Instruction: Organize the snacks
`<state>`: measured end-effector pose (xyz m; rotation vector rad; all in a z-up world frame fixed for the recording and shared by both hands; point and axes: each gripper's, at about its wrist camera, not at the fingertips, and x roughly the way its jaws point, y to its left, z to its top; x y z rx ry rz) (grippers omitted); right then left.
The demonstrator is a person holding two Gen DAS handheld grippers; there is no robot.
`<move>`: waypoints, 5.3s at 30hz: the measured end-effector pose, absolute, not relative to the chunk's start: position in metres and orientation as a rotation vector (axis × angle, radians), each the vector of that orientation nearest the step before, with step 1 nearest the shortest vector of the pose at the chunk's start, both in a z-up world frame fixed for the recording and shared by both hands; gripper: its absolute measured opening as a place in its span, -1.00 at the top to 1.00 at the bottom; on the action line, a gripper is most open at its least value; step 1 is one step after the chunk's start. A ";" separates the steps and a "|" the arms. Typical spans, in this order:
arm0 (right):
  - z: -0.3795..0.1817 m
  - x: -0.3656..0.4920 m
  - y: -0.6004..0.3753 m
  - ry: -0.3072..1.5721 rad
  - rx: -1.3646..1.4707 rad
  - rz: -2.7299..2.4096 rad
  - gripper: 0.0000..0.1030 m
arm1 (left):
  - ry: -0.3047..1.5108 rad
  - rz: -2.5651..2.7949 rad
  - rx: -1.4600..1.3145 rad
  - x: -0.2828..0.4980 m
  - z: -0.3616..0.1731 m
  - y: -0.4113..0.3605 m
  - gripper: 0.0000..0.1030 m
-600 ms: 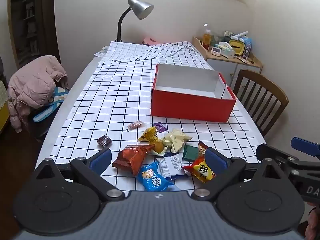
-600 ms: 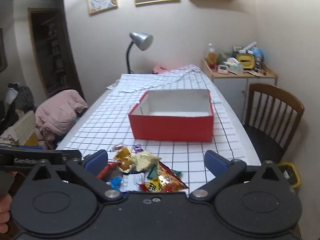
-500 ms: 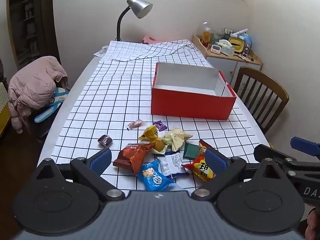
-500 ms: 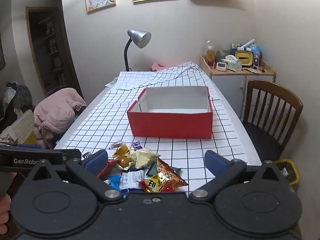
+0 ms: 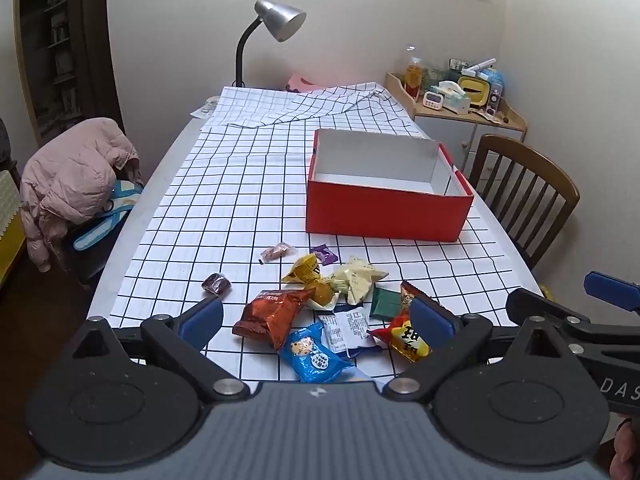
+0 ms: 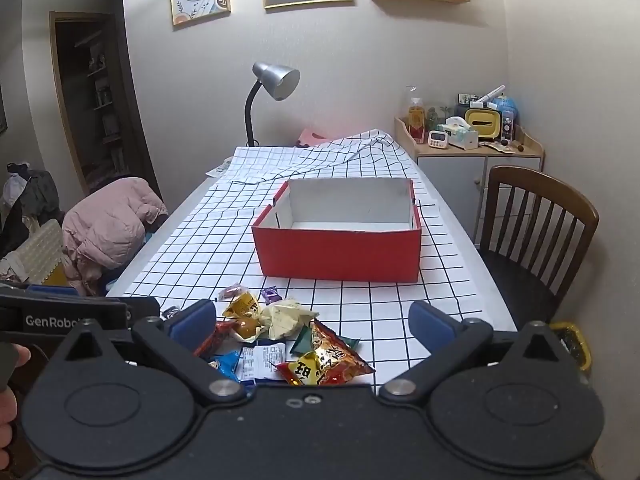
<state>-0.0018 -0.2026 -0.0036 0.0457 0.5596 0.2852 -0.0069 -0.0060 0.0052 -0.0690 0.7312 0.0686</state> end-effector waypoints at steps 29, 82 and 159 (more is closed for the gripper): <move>0.005 -0.018 -0.196 0.494 0.019 0.319 -0.99 | 0.668 0.051 -0.109 -0.024 0.015 0.002 -0.95; -0.028 0.028 -0.203 0.588 0.038 0.301 -0.95 | 0.811 0.096 -0.179 0.021 -0.015 0.033 -0.95; -0.111 0.144 -0.216 1.090 0.450 0.171 0.02 | 1.147 0.036 -0.377 0.134 -0.083 0.087 0.14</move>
